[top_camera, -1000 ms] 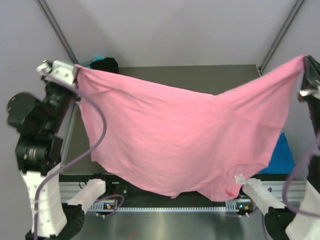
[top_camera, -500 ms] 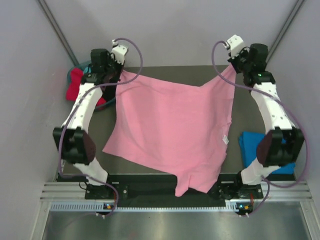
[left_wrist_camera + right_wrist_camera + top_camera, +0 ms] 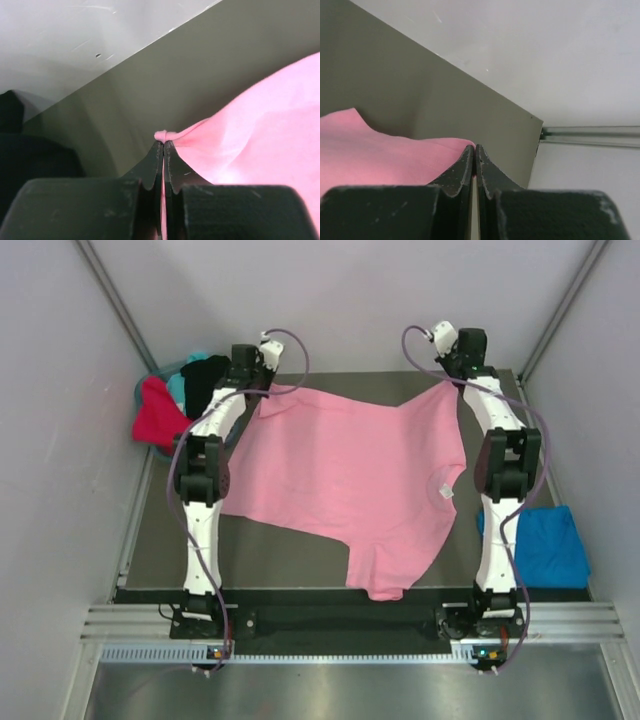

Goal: Fold and stack the t-shirts
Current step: Flatten the tshirt out

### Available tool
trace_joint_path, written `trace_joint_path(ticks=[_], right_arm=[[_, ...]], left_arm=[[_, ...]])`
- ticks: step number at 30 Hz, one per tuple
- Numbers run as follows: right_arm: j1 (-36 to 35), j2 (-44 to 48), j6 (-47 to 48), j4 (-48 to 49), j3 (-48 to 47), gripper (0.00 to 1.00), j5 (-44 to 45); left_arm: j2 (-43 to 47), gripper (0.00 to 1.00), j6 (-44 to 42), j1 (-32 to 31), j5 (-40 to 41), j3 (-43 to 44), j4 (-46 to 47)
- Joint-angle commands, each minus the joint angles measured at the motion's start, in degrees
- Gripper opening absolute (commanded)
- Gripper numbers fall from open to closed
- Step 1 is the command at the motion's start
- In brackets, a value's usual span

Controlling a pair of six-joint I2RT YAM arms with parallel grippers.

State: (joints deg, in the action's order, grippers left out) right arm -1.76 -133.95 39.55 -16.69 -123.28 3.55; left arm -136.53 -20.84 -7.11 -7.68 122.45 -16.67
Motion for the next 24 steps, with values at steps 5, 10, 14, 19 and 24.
trace_joint_path(ticks=[5, 10, 14, 19, 24], right_arm=[[-0.6, -2.8, -1.1, 8.1, -4.2, 0.0, 7.4], [-0.6, -4.8, 0.9, 11.6, -6.1, 0.0, 8.7], [-0.4, -6.8, 1.8, 14.8, -8.1, 0.0, 8.8], [-0.6, -9.4, 2.8, 14.8, -11.8, 0.0, 8.2], [-0.6, -6.0, 2.5, 14.1, -8.5, 0.0, 8.0]], left_arm=[[-6.2, 0.0, 0.2, -1.1, 0.7, 5.8, 18.0], [-10.4, 0.0, 0.4, -1.1, 1.0, 10.8, 21.4], [-12.7, 0.0, 0.5, -1.2, 1.5, 11.4, 24.9], [-13.4, 0.0, 1.0, -1.5, 3.3, 11.7, 28.0], [-11.4, 0.0, 3.5, -1.8, 0.0, 11.6, 29.9]])
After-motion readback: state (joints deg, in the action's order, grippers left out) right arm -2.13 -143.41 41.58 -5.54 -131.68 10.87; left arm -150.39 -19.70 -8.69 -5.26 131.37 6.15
